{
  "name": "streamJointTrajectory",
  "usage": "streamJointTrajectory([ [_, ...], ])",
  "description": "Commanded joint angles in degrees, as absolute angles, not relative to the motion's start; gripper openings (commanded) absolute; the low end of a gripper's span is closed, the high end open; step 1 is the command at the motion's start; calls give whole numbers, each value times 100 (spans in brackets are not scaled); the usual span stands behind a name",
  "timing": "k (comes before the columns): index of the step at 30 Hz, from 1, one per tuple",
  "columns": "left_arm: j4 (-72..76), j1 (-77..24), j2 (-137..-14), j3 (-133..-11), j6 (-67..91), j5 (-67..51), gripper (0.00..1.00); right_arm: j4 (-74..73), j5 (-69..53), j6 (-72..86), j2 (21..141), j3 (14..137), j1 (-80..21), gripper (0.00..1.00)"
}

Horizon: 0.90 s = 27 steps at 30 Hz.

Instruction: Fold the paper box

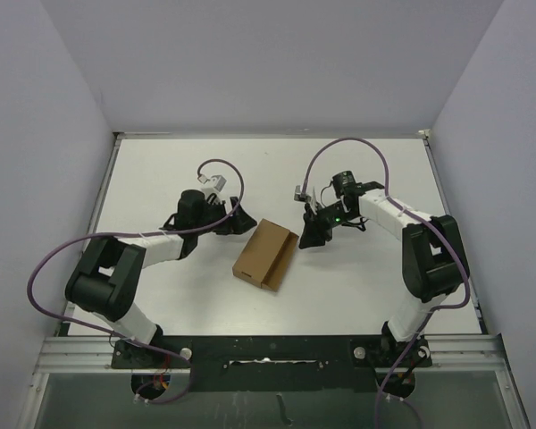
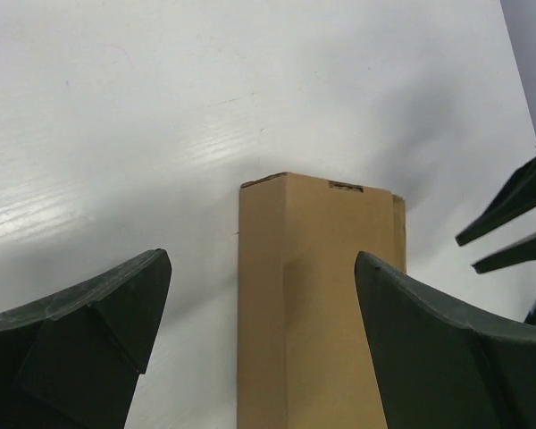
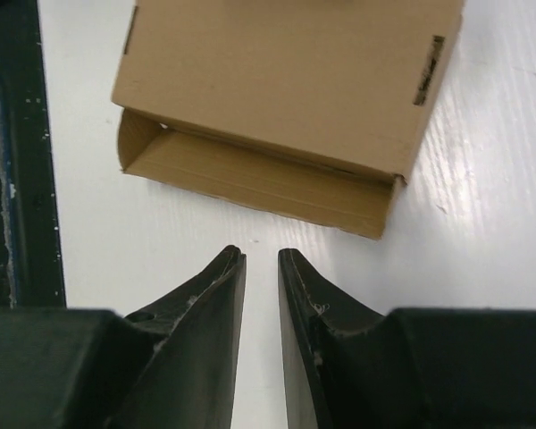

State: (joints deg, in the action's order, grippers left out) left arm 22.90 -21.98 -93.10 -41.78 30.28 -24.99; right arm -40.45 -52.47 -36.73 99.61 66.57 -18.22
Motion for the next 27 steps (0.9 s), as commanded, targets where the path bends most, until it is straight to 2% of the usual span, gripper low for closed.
streamJointTrajectory([
  [1, 3751, -2189, -9076, -3724, 2892, -1991, 85, -4493, -6075, -4116, 9823, 6910, -1897, 24],
  [6, 4261, -2189, -9267, -3751, 2849, -1896, 85, -4627, -6226, -4297, 9810, 6943, -1893, 25],
  [9, 4543, -2199, -9293, -3745, 2812, -1837, 89, -4650, -6240, -4359, 9789, 6943, -1887, 25],
  [11, 4758, -2197, -9294, -3706, 2735, -1741, 97, -4705, -6262, -4438, 9816, 6952, -1895, 25],
  [27, 5282, -1927, -9431, -3527, 3075, -2079, 98, -4767, -6313, -4807, 9853, 6895, -2047, 25],
])
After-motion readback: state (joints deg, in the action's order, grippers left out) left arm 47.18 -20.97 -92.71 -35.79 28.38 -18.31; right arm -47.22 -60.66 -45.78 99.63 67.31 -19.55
